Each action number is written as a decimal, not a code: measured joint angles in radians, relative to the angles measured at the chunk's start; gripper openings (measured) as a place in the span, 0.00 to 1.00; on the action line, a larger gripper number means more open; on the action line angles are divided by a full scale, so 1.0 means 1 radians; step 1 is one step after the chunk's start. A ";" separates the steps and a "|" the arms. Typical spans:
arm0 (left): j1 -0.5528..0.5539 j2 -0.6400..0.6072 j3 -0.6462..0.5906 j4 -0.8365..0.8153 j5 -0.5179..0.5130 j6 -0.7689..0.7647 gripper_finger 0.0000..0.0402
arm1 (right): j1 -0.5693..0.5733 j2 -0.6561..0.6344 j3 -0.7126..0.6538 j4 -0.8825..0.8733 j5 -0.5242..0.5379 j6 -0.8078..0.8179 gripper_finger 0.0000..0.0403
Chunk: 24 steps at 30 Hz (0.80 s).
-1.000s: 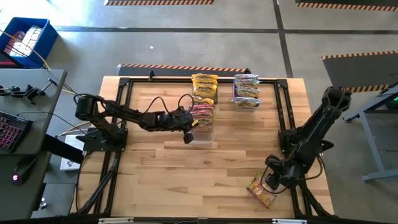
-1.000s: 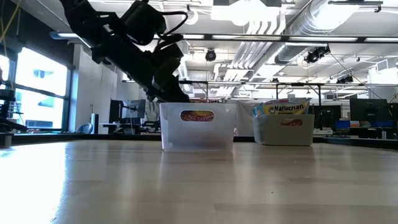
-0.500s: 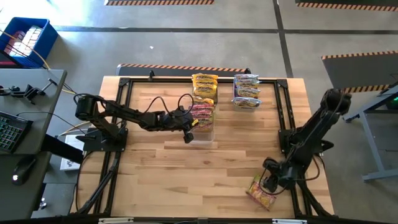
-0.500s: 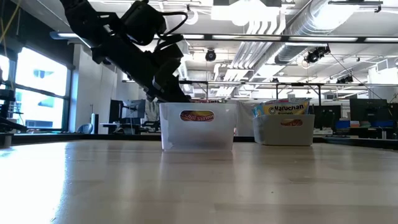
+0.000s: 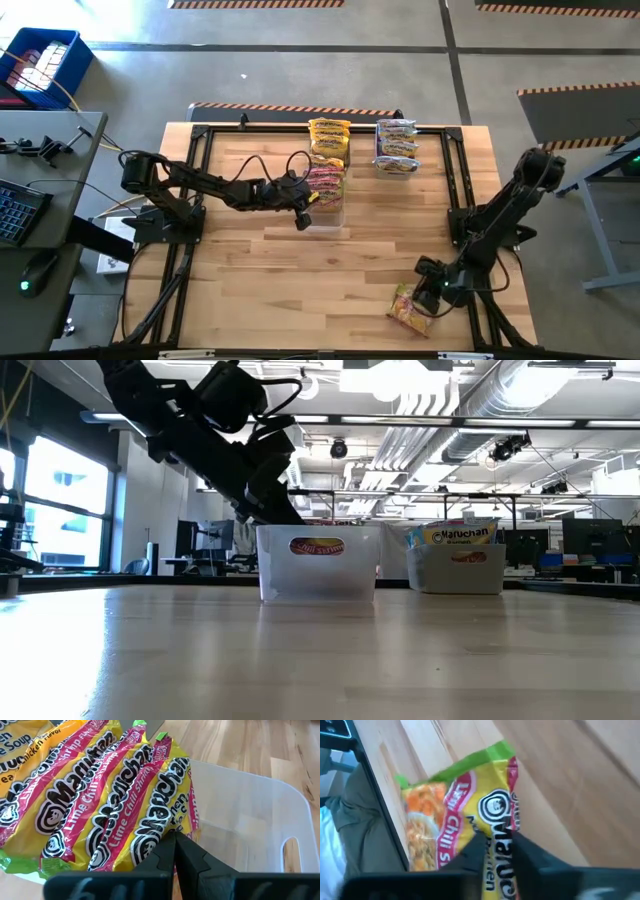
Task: Sort Maruchan noodles
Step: Put the green noodle pack into the transparent bin
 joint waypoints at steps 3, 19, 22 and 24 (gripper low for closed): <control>0.000 0.000 0.000 0.000 0.000 0.000 0.00 | -0.036 -0.006 -0.001 0.017 0.004 -0.076 0.03; 0.000 0.000 0.000 0.000 0.000 0.000 0.00 | -0.329 -0.040 0.203 -0.173 -0.191 -0.491 0.09; 0.000 0.000 0.000 0.000 0.011 0.000 0.00 | -0.356 -0.039 0.224 -0.273 -0.258 -0.484 0.22; 0.000 0.000 0.000 0.000 0.019 0.000 0.00 | -0.363 -0.039 0.219 -0.280 -0.271 -0.485 0.33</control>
